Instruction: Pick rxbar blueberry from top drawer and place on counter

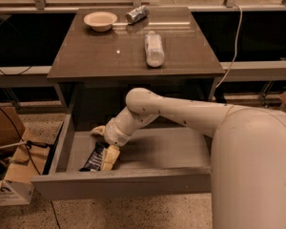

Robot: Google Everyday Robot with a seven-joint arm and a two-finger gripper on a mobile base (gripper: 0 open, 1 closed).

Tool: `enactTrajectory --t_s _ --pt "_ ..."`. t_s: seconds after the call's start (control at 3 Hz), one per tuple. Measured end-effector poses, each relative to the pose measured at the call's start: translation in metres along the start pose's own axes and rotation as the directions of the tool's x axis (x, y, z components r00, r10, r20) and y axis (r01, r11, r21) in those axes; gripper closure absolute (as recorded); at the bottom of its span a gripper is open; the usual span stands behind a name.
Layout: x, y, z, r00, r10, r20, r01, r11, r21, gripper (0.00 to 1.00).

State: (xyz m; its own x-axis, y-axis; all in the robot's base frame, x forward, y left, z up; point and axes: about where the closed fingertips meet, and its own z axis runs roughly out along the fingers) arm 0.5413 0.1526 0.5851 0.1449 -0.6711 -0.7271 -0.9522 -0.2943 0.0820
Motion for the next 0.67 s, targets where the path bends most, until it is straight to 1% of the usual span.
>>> enactTrajectory --t_s 0.33,0.67 --pt "0.0094 0.0083 0.0096 0.999 0.052 0.003 -0.052 0.9986 0.011 0.17" --pt "0.0063 0.0087 0.0067 0.999 0.052 0.003 -0.052 0.9986 0.012 0.48"
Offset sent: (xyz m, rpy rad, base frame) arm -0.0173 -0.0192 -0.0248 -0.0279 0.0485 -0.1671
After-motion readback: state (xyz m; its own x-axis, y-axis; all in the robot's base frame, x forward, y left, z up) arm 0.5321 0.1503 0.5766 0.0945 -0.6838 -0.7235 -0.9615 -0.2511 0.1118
